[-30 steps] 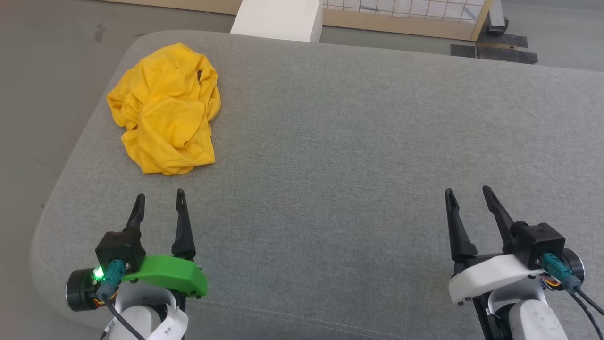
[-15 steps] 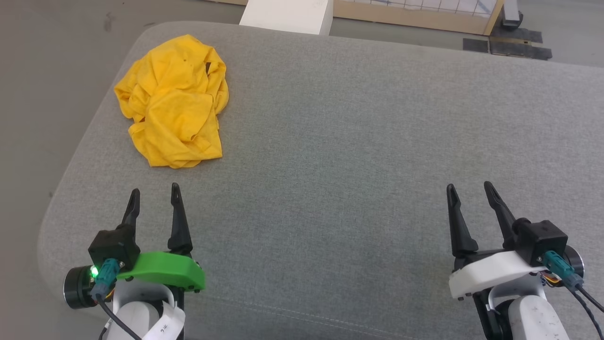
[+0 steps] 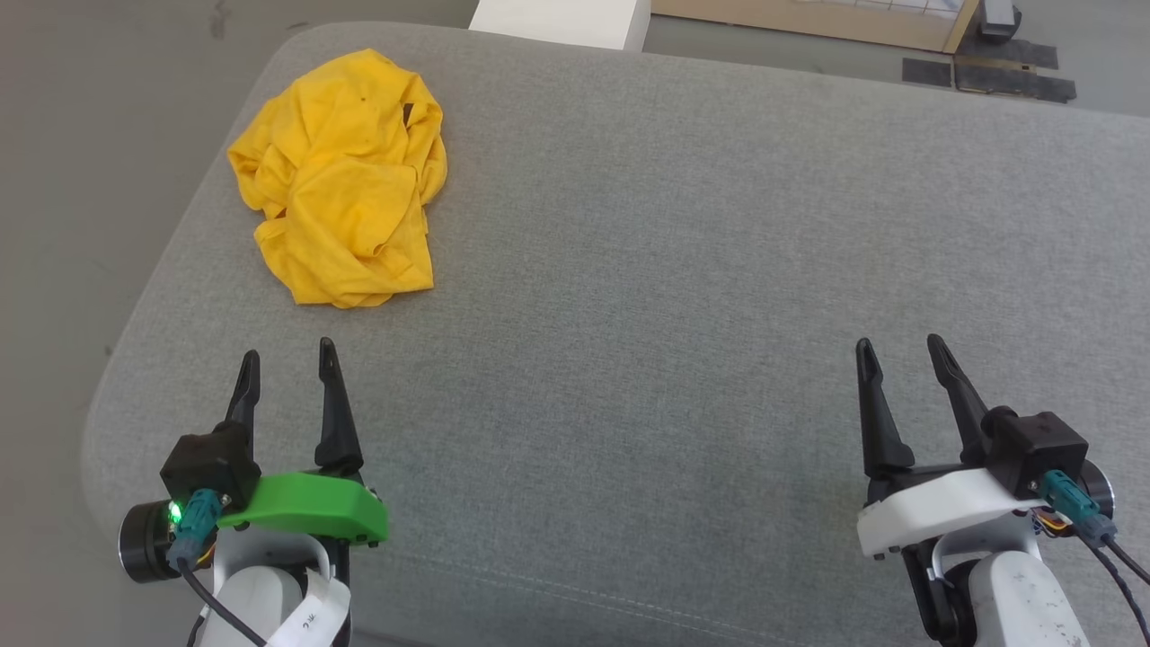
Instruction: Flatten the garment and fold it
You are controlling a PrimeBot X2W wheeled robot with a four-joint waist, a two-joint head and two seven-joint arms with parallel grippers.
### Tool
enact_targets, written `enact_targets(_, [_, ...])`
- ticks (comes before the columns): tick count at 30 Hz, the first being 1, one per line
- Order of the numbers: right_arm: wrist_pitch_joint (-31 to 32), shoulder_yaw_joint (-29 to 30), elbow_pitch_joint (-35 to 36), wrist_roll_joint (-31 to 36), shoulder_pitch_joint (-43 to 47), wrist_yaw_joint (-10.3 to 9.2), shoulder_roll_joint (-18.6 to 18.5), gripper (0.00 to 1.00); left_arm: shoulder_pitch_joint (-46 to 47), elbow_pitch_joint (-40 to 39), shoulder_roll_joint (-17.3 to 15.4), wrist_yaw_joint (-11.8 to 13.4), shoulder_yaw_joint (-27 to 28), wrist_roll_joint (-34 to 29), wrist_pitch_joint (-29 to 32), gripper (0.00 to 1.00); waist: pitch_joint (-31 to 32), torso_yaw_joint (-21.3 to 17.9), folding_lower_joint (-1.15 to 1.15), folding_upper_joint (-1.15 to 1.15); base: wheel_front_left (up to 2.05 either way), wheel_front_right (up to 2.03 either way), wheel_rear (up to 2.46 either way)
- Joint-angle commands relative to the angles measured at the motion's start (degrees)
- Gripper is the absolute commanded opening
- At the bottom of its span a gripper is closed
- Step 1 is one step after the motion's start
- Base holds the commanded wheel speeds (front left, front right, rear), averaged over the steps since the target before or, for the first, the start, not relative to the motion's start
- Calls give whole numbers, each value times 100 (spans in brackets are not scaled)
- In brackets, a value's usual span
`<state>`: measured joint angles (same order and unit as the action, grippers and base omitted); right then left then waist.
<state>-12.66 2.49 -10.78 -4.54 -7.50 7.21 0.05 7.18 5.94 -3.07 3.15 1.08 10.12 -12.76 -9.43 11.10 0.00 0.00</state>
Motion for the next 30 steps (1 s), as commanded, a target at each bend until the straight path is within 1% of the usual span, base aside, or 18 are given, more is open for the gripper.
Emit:
enact_targets(1, [-77,17,-33,-53,-124,25,-4,100,119,24,17,44,9,70,-71,100,-19,21,0,0,0,0,0])
enact_targets(9, [-159,33,-80,-71,-192,27,-5,100,214,92,18,45,-1,156,-165,100,-115,95,0,0,0,0,0])
enact_targets(15, [-158,33,-38,-46,-280,28,-5,100,653,316,19,-96,-23,221,-224,100,-302,98,0,0,0,0,0])
enact_targets(19, [-109,22,21,0,-310,28,-5,100,1180,821,-12,-239,16,357,-197,100,-433,7,0,0,0,0,0])
enact_targets(23, [-34,66,148,82,-340,28,-5,100,1951,1504,-153,-305,228,661,113,100,-678,-140,0,0,0,0,0])
enact_targets(30, [42,112,317,147,-385,28,-5,100,3110,2615,-457,-197,621,1137,949,100,-1086,-489,0,0,0,0,0])
